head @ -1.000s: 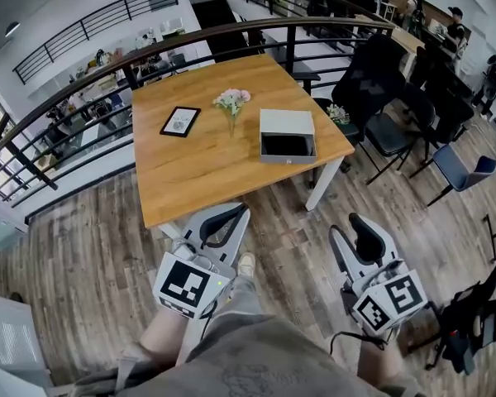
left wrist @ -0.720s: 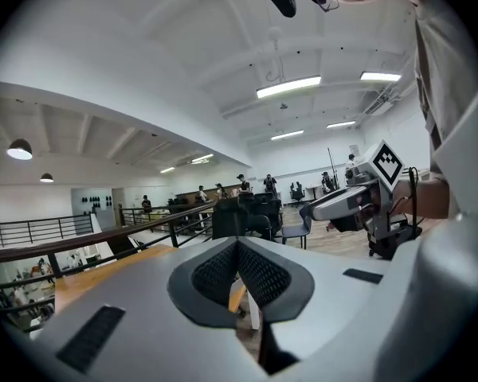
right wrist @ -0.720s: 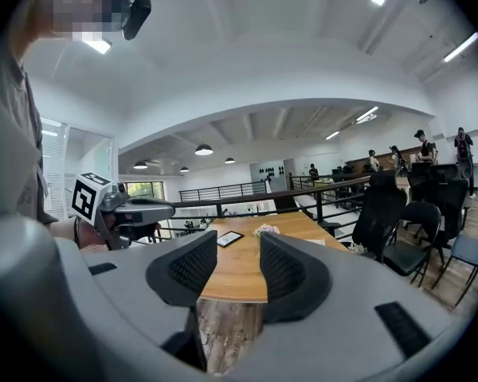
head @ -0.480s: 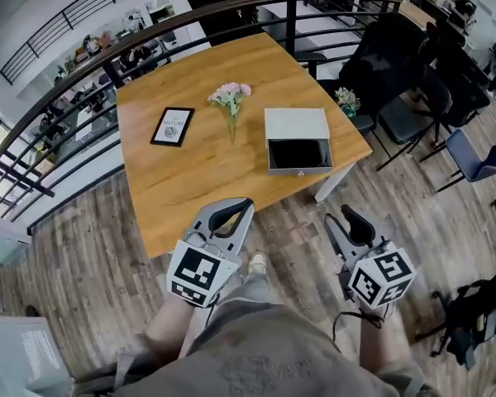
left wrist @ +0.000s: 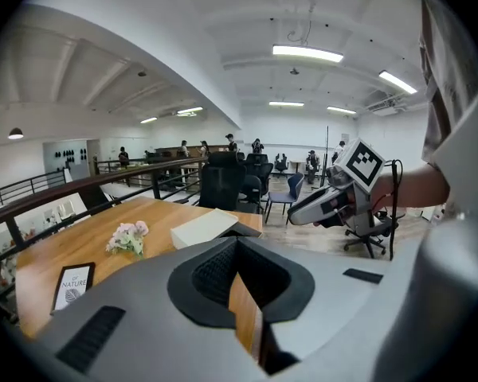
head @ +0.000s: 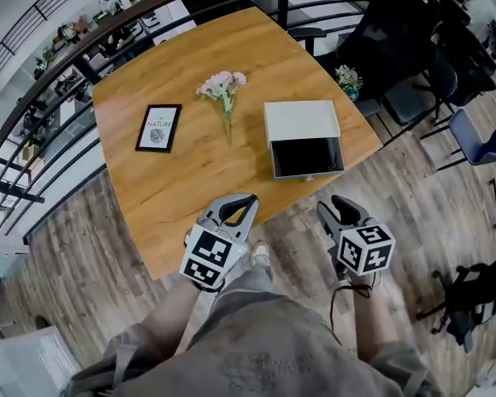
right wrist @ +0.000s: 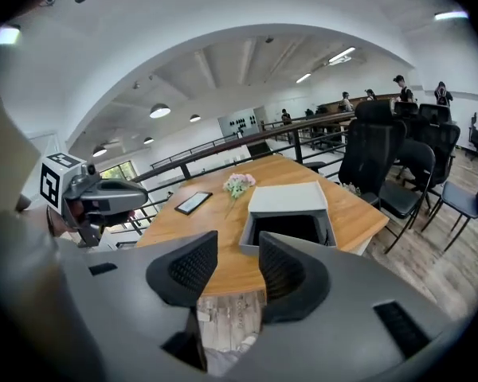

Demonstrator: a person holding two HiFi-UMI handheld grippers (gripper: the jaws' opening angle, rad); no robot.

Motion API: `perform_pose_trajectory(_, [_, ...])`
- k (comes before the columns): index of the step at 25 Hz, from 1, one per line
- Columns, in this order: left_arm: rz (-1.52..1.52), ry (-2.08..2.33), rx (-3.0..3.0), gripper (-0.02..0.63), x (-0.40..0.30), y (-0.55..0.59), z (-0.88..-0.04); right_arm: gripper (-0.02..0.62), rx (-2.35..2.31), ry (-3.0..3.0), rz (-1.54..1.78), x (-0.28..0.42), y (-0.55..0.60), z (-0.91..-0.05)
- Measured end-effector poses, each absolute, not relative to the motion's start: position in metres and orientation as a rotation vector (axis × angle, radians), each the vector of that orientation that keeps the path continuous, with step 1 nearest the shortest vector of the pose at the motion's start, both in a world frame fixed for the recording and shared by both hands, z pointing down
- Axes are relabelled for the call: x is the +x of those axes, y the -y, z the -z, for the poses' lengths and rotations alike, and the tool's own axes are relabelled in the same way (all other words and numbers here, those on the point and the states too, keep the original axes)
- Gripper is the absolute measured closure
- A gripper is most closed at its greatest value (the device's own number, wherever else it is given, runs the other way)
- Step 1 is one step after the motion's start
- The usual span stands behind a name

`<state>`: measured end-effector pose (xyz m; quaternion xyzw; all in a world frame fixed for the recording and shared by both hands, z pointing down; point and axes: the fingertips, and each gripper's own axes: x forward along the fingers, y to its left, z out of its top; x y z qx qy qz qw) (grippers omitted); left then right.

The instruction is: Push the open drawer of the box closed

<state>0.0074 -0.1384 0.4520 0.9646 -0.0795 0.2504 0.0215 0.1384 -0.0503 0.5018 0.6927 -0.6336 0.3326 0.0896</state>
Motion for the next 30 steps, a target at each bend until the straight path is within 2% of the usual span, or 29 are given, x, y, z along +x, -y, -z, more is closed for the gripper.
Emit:
perform_pose_trajectory(22, [-1.059,0.270,2.705,0.591,0.022,0.203,-0.579,0.433,1.840,1.550,-1.412,0.187,0.102,-0.687])
perform_pose_trajectory(30, [-1.133,0.390,2.579,0.591,0.022,0.206,-0.604,0.446,1.749,1.551,-1.525,0.197,0.113,-0.719])
